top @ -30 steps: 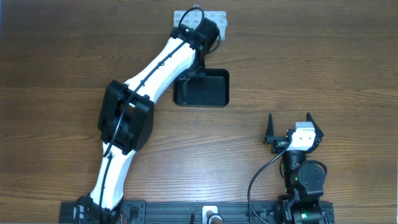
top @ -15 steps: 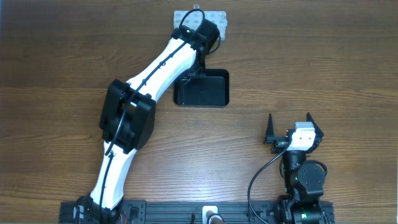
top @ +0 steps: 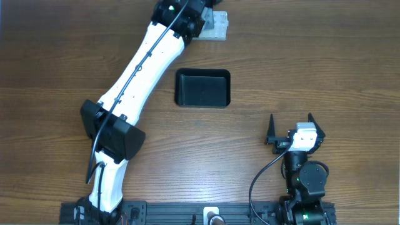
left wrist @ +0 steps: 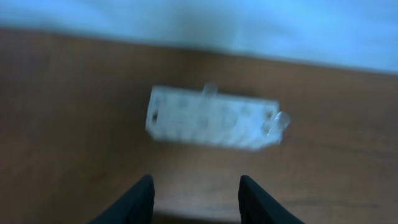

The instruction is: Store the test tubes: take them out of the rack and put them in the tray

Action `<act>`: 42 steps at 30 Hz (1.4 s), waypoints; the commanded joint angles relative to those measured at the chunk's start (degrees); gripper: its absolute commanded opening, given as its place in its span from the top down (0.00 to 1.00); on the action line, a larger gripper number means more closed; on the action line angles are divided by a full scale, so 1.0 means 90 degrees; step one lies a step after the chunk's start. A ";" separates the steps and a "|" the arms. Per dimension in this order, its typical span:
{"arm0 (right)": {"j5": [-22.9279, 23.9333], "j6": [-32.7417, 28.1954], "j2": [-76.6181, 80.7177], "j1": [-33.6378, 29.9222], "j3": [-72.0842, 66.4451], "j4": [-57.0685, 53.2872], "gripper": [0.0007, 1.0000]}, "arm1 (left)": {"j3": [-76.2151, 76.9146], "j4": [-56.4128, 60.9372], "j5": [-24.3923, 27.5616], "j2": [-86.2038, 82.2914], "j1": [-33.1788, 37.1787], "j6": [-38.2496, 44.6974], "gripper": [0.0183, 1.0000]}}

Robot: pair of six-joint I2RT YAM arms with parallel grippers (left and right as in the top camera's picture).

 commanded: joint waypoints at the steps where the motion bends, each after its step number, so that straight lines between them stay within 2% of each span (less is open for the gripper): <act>1: 0.0085 -0.0015 -0.0058 0.0029 -0.0053 0.0012 0.01 | 0.0005 0.0420 -0.0126 0.0143 0.0316 0.0918 0.57; 11: 0.0085 -0.0015 -0.0058 0.0029 -0.0053 0.0012 0.01 | 0.0005 0.1889 0.1666 0.0833 0.0979 0.2312 0.55; 16: 0.0085 -0.0015 -0.0058 0.0029 -0.0053 0.0012 0.01 | 0.0005 0.2086 0.2256 0.1185 0.1158 0.2504 0.55; 20: 0.0085 -0.0015 -0.0058 0.0029 -0.0053 0.0012 0.01 | 0.0005 0.2358 0.3096 0.1409 0.1256 0.3079 0.55; 42: 0.0085 -0.0015 -0.0058 0.0029 -0.0053 0.0012 0.01 | 0.0005 0.2567 0.3247 0.1979 0.1321 0.3075 0.55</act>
